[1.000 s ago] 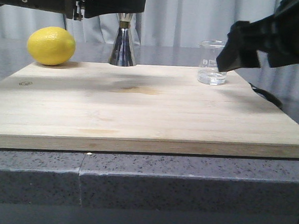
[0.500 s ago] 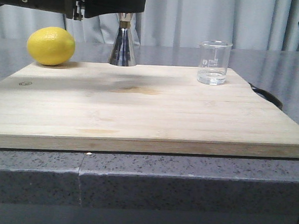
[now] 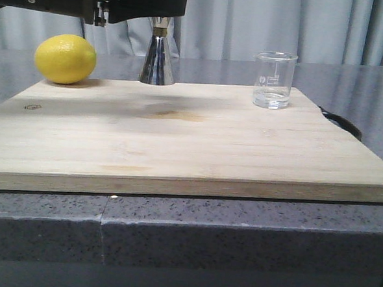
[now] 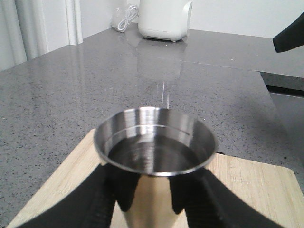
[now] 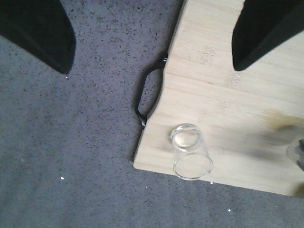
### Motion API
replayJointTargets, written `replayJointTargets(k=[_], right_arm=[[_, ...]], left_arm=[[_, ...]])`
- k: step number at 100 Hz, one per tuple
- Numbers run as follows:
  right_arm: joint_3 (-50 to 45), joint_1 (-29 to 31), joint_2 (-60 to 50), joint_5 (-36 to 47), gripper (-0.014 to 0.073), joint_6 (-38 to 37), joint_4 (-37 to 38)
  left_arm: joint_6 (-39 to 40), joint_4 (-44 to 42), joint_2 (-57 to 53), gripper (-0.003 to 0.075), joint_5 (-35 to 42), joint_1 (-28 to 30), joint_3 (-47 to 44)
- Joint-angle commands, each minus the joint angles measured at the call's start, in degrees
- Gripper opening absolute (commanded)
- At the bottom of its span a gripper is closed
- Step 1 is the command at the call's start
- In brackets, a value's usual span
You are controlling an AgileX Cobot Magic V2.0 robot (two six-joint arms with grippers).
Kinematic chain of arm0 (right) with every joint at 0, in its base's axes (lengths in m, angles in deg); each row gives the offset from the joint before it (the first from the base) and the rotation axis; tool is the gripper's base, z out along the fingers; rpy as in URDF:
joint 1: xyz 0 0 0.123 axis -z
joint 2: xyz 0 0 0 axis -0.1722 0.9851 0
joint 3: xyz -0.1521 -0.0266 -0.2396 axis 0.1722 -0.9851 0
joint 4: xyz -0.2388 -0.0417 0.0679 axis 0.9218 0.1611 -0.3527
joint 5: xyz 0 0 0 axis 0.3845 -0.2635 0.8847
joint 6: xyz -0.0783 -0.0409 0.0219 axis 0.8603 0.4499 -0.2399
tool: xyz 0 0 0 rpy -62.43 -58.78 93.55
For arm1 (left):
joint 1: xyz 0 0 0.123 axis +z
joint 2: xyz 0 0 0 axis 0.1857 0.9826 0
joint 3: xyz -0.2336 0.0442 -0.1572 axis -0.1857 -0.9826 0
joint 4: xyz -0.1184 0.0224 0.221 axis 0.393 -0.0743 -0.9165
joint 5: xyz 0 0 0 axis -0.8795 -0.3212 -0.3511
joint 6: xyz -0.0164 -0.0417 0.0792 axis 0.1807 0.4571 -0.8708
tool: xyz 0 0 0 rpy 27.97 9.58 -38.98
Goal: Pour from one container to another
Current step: 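Open the right gripper and withdraw it from the beaker, then lower the jigger onto the board with the left gripper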
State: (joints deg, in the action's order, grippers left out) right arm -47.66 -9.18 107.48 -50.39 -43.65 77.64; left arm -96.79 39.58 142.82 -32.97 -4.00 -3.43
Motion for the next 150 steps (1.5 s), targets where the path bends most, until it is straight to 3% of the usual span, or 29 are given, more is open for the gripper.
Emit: replayJointTargets(k=[1,150], right_arm=[[1.38,0.27,-0.39,2.95,0.0605,0.35,0.2],[1.38,0.27,-0.39,3.08,0.0605,0.35,1.73]], left_arm=[[0.44,5.84,-2.26,0.0238,-4.96,-0.47,1.76],[-1.68,5.35,1.34,0.0238,-5.65,-0.93,1.65]])
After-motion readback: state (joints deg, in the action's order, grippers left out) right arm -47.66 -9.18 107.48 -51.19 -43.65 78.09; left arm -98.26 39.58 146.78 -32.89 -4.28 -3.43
